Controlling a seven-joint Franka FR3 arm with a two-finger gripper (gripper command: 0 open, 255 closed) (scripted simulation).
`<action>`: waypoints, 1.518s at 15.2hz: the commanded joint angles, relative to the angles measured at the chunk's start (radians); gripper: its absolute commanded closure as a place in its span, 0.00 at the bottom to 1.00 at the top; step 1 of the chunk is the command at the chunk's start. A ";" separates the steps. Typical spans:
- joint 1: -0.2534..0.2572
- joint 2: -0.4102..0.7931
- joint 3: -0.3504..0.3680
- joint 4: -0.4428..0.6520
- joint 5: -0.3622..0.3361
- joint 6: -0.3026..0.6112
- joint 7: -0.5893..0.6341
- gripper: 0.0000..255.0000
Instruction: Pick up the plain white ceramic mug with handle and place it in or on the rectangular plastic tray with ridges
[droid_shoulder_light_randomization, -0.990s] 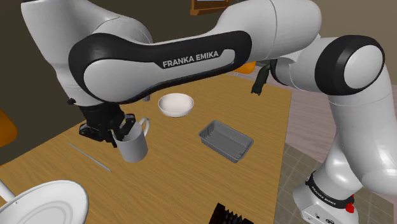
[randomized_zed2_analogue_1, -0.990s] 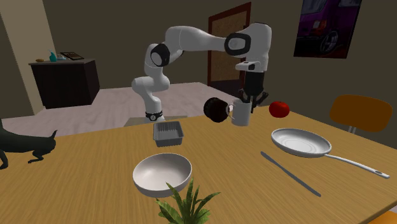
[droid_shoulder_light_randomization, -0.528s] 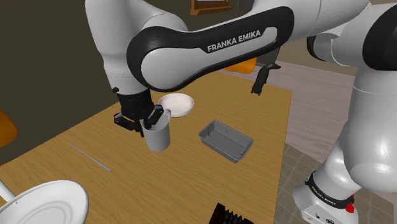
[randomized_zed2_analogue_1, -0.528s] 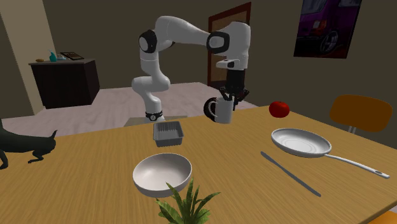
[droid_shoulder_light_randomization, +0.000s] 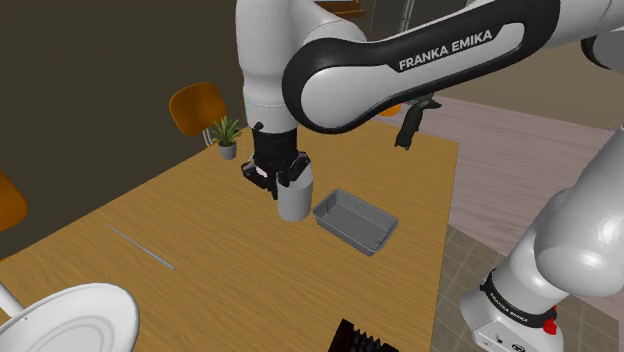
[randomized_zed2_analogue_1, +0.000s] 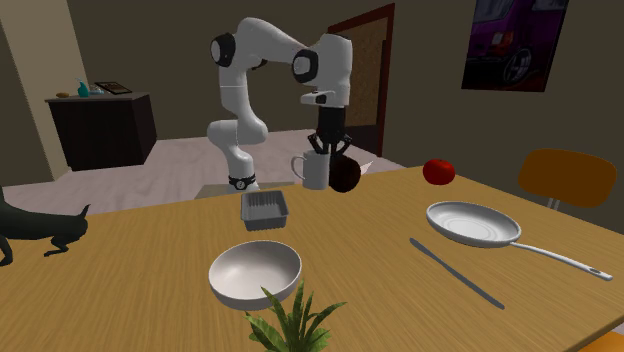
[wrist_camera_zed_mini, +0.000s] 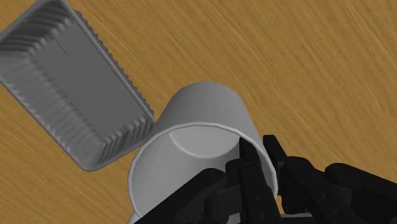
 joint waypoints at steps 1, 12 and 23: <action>-0.027 -0.079 -0.023 -0.070 0.050 0.011 -0.069 1.00; -0.069 -0.431 -0.224 -0.389 0.191 0.015 -0.393 1.00; -0.074 -0.441 -0.245 -0.536 0.195 0.151 -0.432 1.00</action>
